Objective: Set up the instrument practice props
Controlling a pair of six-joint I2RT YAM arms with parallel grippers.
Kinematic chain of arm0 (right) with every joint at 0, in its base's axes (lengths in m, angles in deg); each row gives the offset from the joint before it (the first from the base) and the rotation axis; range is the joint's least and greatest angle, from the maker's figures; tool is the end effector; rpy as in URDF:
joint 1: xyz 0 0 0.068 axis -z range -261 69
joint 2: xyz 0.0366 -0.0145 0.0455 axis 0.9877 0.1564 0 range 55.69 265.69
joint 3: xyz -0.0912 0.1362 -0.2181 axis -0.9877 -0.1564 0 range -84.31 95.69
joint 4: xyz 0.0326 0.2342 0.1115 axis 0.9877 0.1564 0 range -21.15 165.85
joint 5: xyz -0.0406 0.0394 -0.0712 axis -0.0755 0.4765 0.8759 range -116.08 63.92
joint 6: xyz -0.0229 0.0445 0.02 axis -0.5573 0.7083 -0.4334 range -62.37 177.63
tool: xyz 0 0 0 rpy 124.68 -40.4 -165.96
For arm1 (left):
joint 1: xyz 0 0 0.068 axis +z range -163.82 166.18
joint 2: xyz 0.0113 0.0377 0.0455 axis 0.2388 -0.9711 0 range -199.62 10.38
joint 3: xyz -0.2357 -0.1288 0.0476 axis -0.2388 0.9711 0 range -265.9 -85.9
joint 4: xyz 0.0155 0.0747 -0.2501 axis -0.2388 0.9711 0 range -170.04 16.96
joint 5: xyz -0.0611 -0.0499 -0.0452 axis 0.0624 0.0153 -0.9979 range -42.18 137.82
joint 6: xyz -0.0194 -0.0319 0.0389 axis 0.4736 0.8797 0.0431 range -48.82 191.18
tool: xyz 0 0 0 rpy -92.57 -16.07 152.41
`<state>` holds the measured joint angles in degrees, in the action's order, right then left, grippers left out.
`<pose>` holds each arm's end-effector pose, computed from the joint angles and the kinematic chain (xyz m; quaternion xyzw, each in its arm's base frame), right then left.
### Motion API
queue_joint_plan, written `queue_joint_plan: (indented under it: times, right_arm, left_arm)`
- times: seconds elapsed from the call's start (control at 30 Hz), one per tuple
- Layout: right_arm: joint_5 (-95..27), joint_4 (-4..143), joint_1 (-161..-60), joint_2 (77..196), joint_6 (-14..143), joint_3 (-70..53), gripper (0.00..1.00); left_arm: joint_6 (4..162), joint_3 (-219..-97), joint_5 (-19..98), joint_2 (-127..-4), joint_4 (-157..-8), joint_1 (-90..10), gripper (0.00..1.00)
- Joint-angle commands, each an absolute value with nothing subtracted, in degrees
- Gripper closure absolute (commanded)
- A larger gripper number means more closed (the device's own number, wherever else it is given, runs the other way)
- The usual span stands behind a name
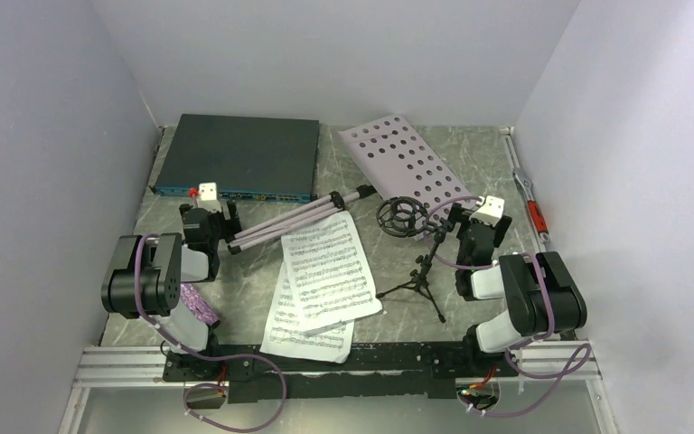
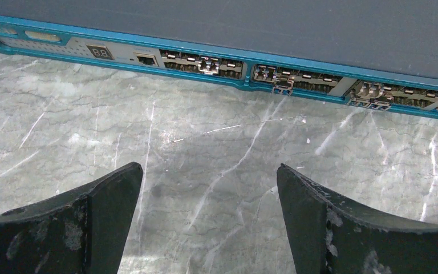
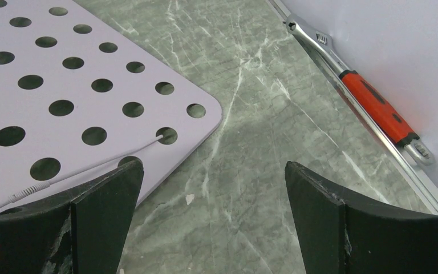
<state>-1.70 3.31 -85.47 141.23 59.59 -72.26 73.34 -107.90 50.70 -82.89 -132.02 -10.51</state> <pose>0.2325 0.0034 0.1442 0.1224 0.7403 -0.1231 0.6495 0.2734 0.0177 0.1281 -0.0533 0.8137 0.0262 0.5782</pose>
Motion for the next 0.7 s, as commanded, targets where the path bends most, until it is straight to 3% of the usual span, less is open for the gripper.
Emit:
queue_joint_plan:
  times: [0.0,0.27,0.47,0.67]
  right_arm:
    - [-2.3,1.5,-85.1,141.0,60.3,-71.2,0.00]
    - [-2.5,1.5,-85.1,141.0,60.5,-71.2,0.00]
    - [-0.4,7.0,-85.3,136.4,60.5,-69.6,0.00]
    - [0.0,30.9,-85.2,120.4,61.8,-59.6,0.00]
  left_arm:
    - [72.9,-109.2,50.2,-83.1,-133.4,-10.3,0.06]
    - [72.2,-109.6,49.5,-81.9,-132.5,-10.3,0.06]
    - [76.3,-125.4,52.2,-71.7,-97.3,-10.4,0.06]
    - [87.8,-138.8,52.5,-68.2,-76.1,-10.4,0.06]
